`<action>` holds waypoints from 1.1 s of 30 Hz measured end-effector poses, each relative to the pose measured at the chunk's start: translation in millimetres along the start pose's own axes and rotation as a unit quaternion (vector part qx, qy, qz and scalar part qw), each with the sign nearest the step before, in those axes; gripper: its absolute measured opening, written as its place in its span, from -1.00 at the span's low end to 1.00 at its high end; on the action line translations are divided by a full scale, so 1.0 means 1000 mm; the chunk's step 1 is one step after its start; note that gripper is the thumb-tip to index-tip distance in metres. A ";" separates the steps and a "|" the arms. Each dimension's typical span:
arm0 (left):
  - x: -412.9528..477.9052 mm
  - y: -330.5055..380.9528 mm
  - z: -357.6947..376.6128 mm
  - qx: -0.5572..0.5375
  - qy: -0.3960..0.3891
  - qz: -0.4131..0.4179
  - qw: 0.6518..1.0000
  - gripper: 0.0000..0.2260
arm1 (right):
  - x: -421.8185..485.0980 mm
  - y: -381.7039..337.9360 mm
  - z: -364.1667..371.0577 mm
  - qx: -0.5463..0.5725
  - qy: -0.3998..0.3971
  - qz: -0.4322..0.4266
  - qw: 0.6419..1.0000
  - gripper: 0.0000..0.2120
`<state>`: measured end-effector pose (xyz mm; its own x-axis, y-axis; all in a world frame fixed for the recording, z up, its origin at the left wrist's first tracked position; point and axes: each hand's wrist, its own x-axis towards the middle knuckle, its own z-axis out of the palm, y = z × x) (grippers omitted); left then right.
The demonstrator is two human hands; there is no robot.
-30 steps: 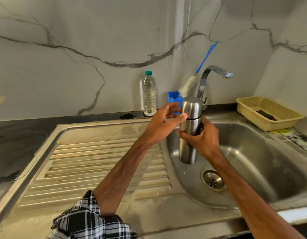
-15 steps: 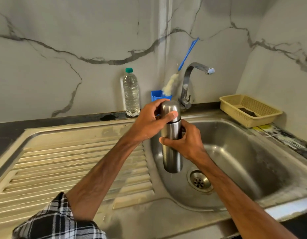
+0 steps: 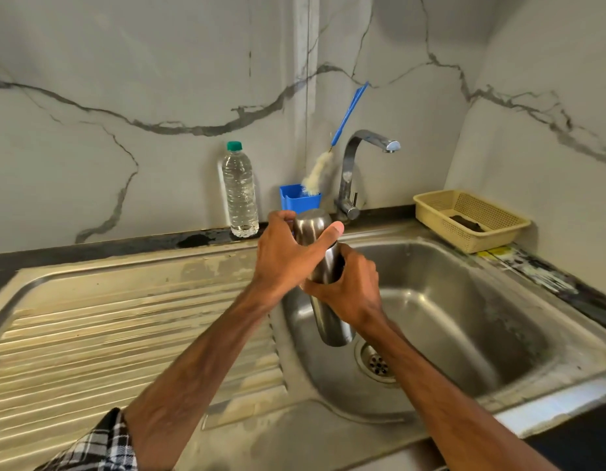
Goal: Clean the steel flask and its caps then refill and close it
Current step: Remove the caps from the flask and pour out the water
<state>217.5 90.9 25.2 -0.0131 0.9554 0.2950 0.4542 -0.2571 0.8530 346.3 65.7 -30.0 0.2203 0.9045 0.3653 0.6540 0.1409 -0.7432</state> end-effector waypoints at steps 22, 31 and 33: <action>0.013 0.006 -0.024 -0.097 -0.130 0.074 0.984 -0.40 | 0.004 -0.001 -0.014 0.024 0.031 -0.008 0.999 -0.54; 0.008 0.002 -0.015 -0.061 -0.127 0.036 0.989 -0.19 | 0.001 -0.004 -0.006 0.045 0.004 -0.033 0.998 -0.43; 0.013 0.000 -0.018 -0.086 -0.178 0.047 0.979 -0.20 | 0.003 -0.002 -0.010 0.046 0.018 -0.028 0.998 -0.48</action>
<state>200.9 101.1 36.6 0.3456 0.9091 0.2325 0.2825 -0.3371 0.8981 352.4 64.1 -22.1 0.2118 0.8796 0.4260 0.5975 0.2284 -0.7686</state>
